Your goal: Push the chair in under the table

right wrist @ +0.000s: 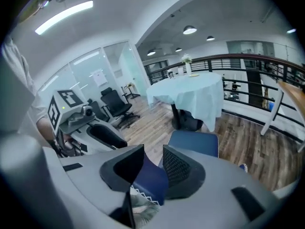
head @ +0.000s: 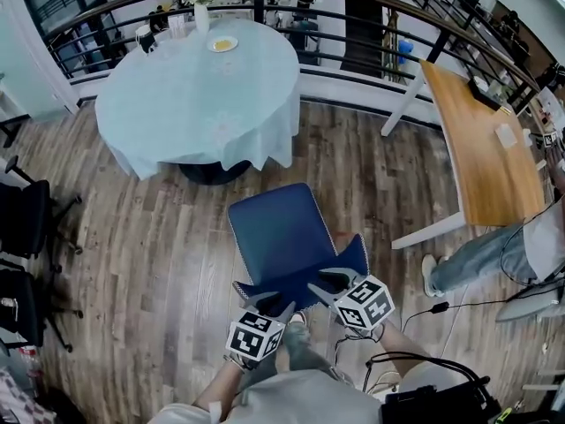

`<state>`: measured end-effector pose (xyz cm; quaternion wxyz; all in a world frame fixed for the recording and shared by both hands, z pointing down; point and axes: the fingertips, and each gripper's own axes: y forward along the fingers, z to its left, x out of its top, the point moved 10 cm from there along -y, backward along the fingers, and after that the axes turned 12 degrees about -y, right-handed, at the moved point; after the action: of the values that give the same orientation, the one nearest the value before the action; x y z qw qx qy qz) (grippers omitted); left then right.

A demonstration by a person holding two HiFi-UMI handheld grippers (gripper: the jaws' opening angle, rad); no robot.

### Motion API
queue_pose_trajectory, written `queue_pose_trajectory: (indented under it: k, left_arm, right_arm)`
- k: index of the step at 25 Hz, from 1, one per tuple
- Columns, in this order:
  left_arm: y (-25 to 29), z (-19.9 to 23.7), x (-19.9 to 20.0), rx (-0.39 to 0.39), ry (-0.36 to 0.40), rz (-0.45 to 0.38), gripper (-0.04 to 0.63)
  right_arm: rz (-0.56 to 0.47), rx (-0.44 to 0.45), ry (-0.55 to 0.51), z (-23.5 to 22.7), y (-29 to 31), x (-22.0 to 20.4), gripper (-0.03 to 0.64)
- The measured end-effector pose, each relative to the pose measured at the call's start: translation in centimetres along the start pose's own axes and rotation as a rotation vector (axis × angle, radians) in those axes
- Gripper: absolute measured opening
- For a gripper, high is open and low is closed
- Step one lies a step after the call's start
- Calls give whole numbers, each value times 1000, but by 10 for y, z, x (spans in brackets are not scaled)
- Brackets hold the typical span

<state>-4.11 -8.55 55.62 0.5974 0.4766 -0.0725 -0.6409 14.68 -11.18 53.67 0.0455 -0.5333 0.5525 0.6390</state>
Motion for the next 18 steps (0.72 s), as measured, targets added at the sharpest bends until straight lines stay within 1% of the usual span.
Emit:
queue_pose_trajectory:
  k: [3, 6, 8, 11, 14, 16, 18]
  left_arm:
    - [10, -14, -6, -31, 44, 40, 172]
    - [16, -25, -9, -44, 122, 84, 197]
    - [19, -28, -9, -37, 168, 113, 203]
    - [24, -30, -13, 9, 239, 164, 204]
    - [31, -32, -13, 47, 310, 218, 204]
    - [38, -33, -13, 64, 351, 245, 204]
    - [44, -34, -16, 76, 371, 266, 204]
  right_arm:
    - [29, 105, -100, -5, -4, -10, 124]
    - [60, 225, -189, -9, -7, -14, 150]
    - [83, 311, -251, -10, -9, -14, 162]
    - [124, 429, -338, -9, -10, -14, 189]
    - [190, 485, -435, -13, -9, -16, 202]
    - [251, 497, -508, -17, -9, -21, 202]
    - [311, 499, -561, -20, -11, -28, 202]
